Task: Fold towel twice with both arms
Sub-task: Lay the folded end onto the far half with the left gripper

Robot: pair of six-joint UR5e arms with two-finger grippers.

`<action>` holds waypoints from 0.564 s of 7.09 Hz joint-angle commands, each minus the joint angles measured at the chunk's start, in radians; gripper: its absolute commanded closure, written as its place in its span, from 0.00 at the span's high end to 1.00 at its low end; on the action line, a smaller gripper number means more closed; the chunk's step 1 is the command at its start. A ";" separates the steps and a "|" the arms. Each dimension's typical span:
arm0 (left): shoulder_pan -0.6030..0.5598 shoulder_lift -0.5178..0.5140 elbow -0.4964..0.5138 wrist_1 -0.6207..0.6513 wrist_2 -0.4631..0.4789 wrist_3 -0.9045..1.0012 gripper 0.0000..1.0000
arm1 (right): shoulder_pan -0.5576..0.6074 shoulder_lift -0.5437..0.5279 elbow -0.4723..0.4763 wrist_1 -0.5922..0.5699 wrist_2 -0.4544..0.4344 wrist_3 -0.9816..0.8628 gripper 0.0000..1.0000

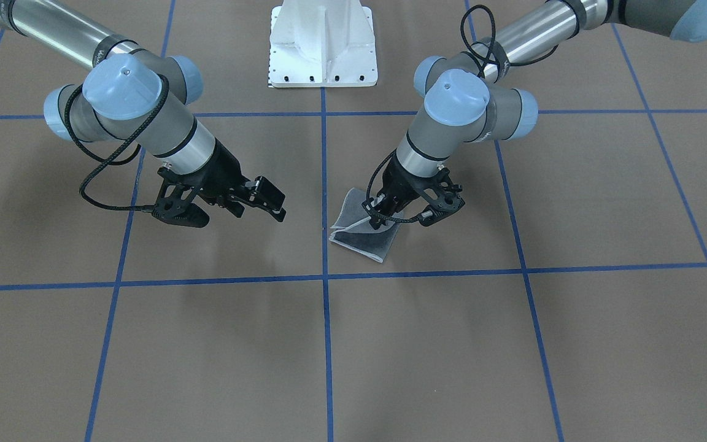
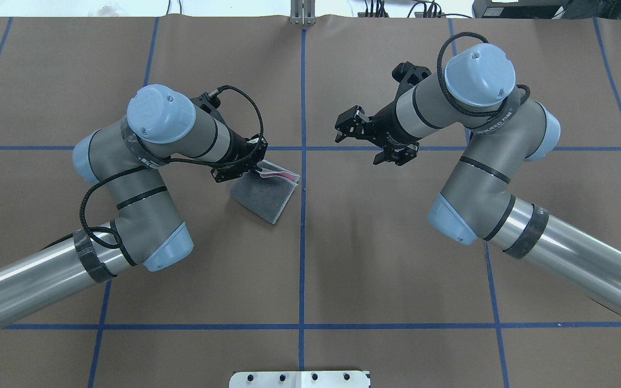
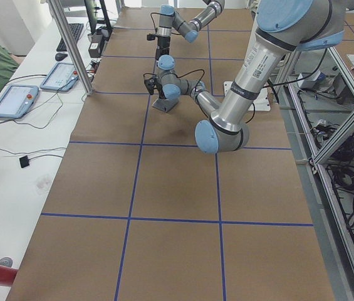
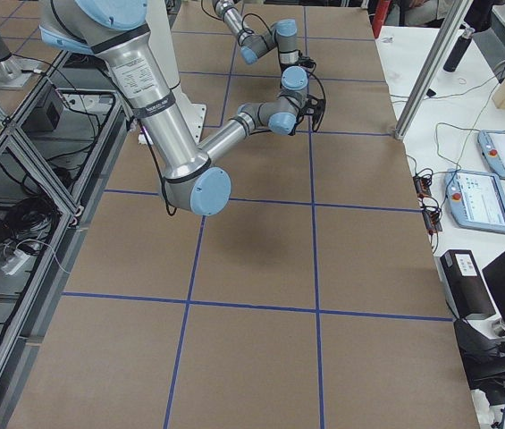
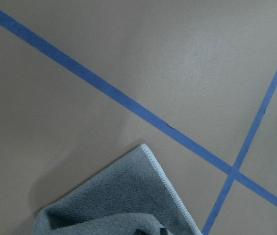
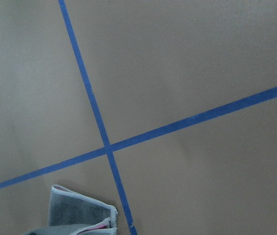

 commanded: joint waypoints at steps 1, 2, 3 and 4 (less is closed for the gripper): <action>0.001 -0.003 0.014 -0.009 0.000 -0.001 0.00 | 0.000 -0.004 0.001 0.000 0.000 0.000 1.00; 0.000 -0.012 0.028 -0.017 0.000 -0.004 0.09 | 0.000 -0.004 0.001 0.000 0.000 0.000 1.00; 0.000 -0.042 0.072 -0.023 0.003 -0.072 0.56 | 0.000 -0.006 0.001 0.000 -0.002 0.000 1.00; 0.003 -0.073 0.128 -0.068 0.005 -0.086 1.00 | 0.000 -0.007 -0.001 0.000 0.000 -0.001 1.00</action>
